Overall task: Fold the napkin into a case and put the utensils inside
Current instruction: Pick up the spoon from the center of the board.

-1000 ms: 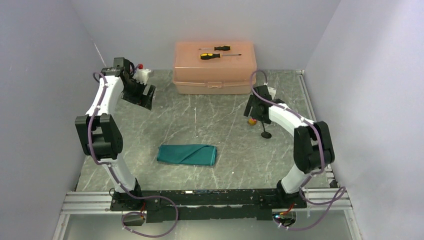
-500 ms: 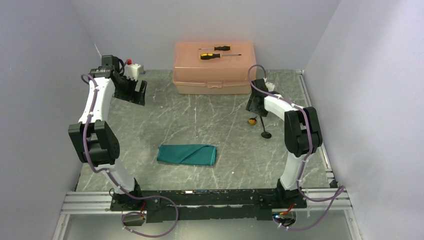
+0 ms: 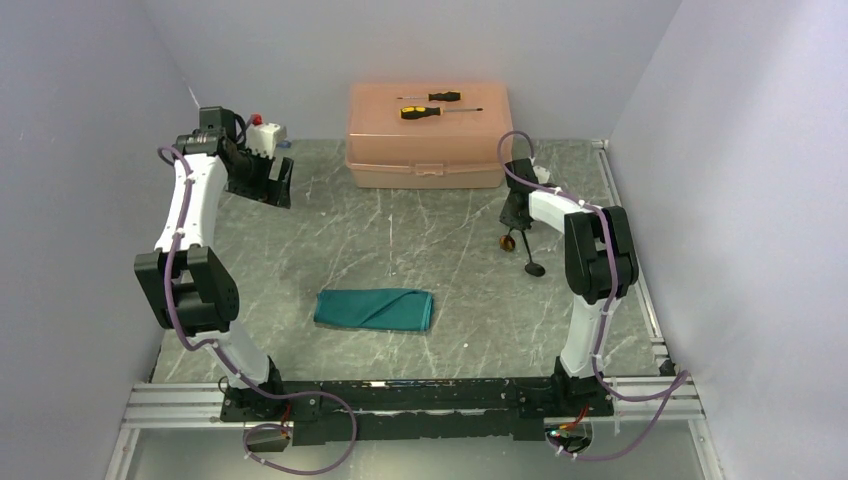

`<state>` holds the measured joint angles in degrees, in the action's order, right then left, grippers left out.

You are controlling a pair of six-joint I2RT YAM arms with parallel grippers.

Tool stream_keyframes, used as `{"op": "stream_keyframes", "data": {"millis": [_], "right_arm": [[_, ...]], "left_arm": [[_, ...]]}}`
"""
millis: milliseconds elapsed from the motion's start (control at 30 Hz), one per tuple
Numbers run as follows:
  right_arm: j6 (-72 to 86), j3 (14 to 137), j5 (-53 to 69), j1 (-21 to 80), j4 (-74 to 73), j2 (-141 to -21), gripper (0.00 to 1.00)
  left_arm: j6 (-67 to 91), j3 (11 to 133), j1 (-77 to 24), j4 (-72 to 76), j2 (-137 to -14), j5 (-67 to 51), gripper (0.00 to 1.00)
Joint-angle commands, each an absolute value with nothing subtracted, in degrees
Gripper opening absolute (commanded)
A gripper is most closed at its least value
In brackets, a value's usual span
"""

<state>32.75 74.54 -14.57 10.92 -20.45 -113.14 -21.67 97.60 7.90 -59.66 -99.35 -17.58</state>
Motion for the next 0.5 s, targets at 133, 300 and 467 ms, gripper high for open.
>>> {"op": "stream_keyframes", "data": {"millis": [133,300,467], "right_arm": [[32.5,72.0,-12.8,10.8,-18.3,-111.5,0.11],[28.2,70.3,-12.4,14.3,-17.2,-106.8,0.0],[21.8,65.3,-8.1,21.0,-15.9,-96.0,0.0]], "left_arm": [[-21.7,100.6,7.8,-61.7,-95.7,-20.4,0.95],[-21.9,100.6,7.8,-62.6,-94.4,-22.4,0.95],[-24.5,100.0,7.7,-63.6,-93.2,-34.1,0.95]]}}
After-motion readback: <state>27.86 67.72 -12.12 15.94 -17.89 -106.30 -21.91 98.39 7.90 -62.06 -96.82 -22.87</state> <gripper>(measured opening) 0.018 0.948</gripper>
